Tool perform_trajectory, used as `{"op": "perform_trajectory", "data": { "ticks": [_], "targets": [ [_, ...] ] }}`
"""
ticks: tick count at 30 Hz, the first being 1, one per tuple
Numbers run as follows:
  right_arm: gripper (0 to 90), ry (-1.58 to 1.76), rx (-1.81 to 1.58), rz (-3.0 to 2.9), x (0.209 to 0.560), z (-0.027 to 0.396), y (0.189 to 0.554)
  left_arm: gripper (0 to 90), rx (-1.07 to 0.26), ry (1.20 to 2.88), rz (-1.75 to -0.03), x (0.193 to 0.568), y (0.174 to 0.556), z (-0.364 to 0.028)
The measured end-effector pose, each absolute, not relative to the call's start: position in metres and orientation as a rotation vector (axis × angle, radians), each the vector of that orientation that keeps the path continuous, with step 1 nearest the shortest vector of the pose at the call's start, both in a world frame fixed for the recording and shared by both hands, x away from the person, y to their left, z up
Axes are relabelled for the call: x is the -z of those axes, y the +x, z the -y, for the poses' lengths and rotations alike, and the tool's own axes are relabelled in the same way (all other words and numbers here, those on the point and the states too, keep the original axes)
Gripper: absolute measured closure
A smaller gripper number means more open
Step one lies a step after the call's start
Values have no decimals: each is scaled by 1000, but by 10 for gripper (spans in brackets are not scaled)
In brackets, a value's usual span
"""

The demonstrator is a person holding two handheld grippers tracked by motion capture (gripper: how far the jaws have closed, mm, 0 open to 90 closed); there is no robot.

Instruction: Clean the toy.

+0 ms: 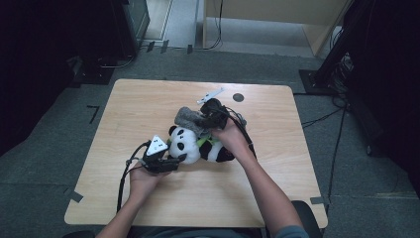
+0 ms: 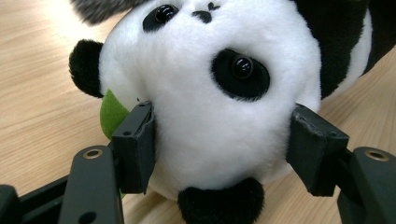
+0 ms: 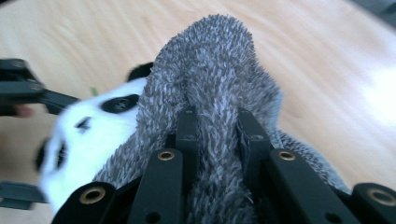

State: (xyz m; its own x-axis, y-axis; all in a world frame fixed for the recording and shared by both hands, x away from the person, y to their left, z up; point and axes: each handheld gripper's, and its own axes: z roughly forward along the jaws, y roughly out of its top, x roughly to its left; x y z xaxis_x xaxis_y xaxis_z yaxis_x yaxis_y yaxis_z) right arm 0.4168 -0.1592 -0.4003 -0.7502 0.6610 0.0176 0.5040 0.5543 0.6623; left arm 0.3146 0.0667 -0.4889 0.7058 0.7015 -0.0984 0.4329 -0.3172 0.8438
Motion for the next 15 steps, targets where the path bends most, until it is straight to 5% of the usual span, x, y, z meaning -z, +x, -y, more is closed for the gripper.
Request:
{"op": "perform_trajectory", "data": {
  "ticks": [15],
  "targets": [
    [770, 1098, -1054, -2436, 388, 190, 418, 331, -339, 1966, -873, 488, 315, -68]
  ]
}}
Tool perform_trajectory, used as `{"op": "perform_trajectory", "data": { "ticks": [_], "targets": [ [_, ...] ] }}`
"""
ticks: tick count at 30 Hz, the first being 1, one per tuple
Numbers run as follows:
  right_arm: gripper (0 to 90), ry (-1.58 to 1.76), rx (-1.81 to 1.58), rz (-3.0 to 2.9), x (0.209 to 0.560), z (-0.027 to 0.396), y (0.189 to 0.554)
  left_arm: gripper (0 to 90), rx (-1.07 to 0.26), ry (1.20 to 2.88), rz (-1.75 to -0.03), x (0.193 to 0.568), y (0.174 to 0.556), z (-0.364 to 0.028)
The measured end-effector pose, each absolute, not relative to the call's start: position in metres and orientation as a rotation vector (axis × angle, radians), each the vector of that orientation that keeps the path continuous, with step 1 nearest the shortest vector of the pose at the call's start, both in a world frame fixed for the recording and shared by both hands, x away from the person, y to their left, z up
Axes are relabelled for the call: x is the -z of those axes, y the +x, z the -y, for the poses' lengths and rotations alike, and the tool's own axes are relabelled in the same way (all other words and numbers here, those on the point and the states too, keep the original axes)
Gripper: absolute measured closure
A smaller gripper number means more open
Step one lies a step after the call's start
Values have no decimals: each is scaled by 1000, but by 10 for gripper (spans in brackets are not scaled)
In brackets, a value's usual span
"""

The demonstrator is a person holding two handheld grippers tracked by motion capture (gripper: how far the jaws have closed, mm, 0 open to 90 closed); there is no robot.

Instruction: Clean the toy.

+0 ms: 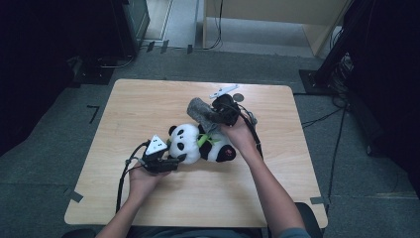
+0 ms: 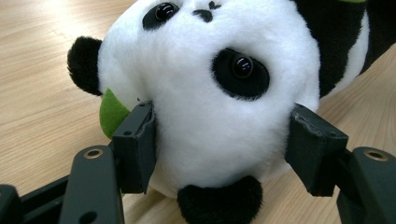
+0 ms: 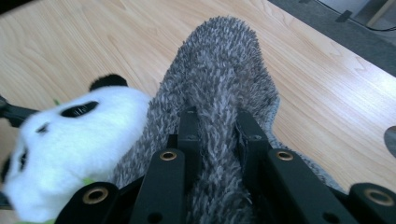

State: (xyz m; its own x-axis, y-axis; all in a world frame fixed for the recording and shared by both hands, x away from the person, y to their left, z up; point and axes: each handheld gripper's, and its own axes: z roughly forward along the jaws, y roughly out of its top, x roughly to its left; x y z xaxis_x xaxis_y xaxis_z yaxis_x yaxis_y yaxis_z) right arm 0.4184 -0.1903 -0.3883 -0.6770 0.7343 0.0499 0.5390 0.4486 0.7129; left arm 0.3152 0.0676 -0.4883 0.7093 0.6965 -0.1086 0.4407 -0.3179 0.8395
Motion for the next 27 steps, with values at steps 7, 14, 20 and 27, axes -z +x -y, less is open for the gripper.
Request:
{"op": "perform_trajectory", "data": {
  "ticks": [7, 14, 20, 27],
  "targets": [
    [772, 1035, -1209, -2411, 368, 186, 406, 331, -341, 1971, -873, 487, 316, -67],
    [769, 901, -1244, -2490, 374, 152, 398, 330, -349, 1982, -868, 486, 316, -67],
    [764, 908, -1189, -2606, 399, 133, 404, 329, -349, 1973, -876, 486, 315, -66],
    [761, 936, -1168, -2607, 410, 137, 408, 333, -342, 1980, -880, 486, 317, -66]
  ]
}}
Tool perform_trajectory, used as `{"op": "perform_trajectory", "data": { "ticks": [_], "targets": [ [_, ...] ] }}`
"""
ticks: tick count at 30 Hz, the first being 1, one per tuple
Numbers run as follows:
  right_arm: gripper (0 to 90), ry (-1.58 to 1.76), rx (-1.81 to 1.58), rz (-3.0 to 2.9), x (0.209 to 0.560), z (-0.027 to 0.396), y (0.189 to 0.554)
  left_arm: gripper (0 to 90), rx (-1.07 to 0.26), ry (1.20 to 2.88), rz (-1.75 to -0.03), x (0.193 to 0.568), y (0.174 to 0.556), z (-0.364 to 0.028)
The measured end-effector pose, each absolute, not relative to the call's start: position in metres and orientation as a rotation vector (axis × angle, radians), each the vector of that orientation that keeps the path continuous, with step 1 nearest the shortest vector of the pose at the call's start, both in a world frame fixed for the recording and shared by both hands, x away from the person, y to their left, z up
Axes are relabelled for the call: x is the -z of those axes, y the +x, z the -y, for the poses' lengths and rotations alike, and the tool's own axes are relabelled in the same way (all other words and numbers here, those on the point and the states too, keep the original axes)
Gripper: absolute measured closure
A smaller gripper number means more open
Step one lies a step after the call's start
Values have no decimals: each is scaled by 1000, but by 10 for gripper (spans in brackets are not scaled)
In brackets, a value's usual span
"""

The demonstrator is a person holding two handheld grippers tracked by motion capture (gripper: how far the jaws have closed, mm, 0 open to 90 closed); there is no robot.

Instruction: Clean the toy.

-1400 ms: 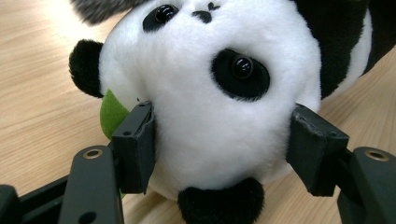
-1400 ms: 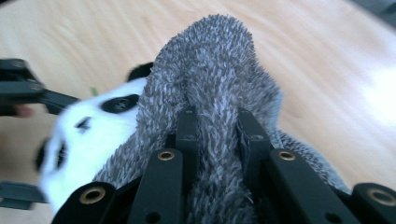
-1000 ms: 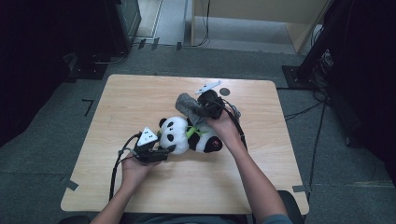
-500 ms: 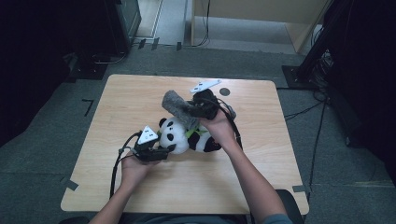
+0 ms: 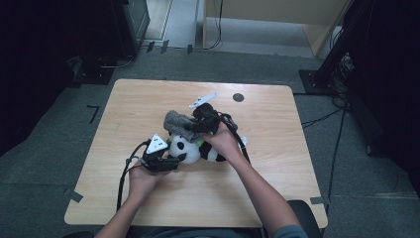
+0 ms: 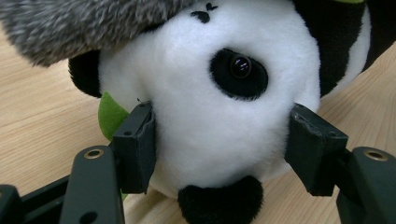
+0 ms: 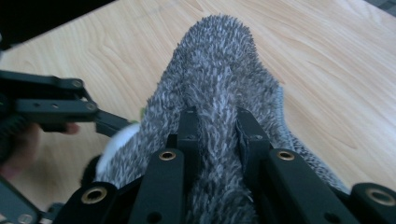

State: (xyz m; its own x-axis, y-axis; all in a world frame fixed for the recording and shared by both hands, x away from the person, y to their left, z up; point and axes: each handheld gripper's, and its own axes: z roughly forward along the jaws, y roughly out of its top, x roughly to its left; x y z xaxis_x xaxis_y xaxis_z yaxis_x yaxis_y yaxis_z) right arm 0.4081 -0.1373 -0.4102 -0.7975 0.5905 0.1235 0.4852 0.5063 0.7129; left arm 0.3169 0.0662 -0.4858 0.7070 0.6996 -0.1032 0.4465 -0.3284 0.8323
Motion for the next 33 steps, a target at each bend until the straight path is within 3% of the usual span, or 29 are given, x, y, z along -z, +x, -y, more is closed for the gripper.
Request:
{"op": "perform_trajectory", "data": {
  "ticks": [15, 33],
  "targets": [
    [775, 982, -1055, -2522, 409, 168, 417, 339, -298, 1985, -895, 484, 320, -69],
    [779, 1118, -1211, -2323, 372, 223, 412, 337, -267, 1996, -897, 483, 325, -70]
  ]
}}
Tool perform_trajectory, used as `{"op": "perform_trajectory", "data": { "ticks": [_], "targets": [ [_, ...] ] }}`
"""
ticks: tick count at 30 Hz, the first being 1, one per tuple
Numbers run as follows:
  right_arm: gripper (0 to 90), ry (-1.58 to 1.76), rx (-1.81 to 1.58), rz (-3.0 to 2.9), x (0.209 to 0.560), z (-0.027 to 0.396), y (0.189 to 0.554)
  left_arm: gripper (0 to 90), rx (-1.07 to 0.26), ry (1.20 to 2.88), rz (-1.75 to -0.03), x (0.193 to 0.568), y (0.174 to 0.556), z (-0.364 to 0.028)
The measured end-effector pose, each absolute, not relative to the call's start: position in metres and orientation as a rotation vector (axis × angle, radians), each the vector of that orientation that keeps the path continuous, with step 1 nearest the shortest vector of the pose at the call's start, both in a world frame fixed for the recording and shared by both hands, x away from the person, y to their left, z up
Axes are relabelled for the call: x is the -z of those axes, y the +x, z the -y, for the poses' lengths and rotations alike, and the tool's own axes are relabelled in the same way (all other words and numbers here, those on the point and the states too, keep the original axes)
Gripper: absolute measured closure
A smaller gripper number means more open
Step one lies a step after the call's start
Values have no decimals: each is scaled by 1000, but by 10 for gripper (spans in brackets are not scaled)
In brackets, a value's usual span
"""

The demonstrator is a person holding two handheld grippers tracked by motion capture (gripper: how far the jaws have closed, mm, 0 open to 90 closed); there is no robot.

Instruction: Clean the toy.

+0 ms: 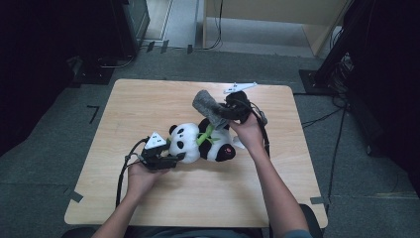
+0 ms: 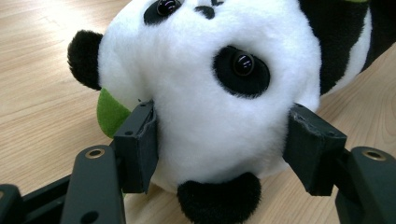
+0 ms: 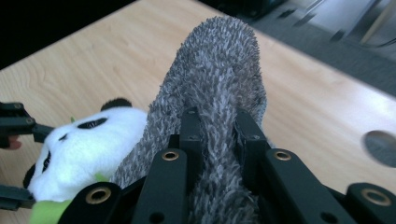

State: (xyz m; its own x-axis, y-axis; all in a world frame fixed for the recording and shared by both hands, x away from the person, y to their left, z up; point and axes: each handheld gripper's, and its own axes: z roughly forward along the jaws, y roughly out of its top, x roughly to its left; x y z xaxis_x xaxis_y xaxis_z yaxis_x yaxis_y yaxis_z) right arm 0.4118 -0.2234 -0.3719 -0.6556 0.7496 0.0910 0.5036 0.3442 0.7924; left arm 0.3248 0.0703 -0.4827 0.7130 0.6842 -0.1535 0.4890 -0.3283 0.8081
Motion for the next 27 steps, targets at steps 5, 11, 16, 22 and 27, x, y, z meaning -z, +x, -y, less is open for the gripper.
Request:
{"op": "perform_trajectory", "data": {
  "ticks": [5, 11, 16, 22, 27],
  "targets": [
    [776, 1123, -1270, -2256, 355, 242, 402, 333, -265, 2007, -885, 482, 326, -71],
    [775, 1125, -1216, -2299, 369, 240, 399, 334, -250, 2005, -893, 481, 328, -71],
    [769, 1141, -1196, -2317, 391, 240, 402, 337, -243, 1994, -902, 481, 329, -71],
    [767, 1066, -1224, -2275, 405, 250, 397, 340, -238, 1996, -908, 481, 330, -71],
    [767, 1155, -1235, -2280, 405, 261, 395, 340, -234, 1997, -908, 481, 330, -71]
  ]
}}
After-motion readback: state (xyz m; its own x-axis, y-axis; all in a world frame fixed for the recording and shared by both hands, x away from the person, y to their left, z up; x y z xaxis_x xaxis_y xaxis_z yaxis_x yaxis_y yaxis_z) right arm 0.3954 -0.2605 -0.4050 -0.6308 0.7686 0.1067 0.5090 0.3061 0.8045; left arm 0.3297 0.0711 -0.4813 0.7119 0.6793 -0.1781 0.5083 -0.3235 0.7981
